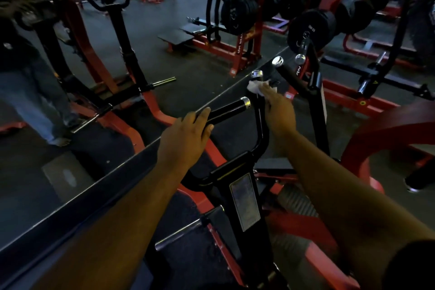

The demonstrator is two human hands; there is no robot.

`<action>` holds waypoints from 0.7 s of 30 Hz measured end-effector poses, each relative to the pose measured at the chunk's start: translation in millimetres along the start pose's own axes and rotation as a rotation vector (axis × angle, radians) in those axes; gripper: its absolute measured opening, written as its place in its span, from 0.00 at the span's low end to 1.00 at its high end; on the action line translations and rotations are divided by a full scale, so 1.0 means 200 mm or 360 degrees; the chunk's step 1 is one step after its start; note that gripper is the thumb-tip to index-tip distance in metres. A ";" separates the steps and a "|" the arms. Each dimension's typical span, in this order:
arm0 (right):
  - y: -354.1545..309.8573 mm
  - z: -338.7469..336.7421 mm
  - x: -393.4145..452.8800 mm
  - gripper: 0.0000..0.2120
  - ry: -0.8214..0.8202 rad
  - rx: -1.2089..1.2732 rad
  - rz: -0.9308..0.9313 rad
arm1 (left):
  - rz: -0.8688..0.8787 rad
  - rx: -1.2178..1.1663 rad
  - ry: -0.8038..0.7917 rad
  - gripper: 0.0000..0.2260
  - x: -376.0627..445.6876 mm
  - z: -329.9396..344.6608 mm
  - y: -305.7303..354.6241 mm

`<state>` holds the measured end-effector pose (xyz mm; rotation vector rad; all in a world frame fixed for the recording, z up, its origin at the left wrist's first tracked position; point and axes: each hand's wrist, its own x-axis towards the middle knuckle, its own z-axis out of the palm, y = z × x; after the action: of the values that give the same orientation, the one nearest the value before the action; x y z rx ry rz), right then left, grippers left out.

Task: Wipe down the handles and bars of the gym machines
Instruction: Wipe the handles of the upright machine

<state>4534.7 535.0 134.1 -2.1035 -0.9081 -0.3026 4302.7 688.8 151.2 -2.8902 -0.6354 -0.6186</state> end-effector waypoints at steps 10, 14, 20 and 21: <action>0.37 0.05 -0.65 0.38 -0.0328 -0.0190 -0.0264 | -0.0071 -0.0034 0.0026 0.22 0.00 0.02 0.00; 0.31 -0.07 -0.62 0.26 -0.0178 0.0102 -0.0271 | -0.0065 0.0003 0.0040 0.22 -0.01 0.02 0.01; 0.10 -0.06 0.07 0.22 -0.0118 -0.0238 -0.0286 | -0.0050 -0.0017 0.0065 0.22 -0.01 0.01 0.01; 0.10 -0.04 0.10 0.22 -0.0191 -0.0306 -0.0323 | -0.0045 -0.0029 0.0057 0.22 -0.02 0.01 0.00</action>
<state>4563.6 531.1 138.7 -2.2261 -1.2097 -0.3844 4301.5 687.2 147.6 -2.8846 -0.6699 -0.6818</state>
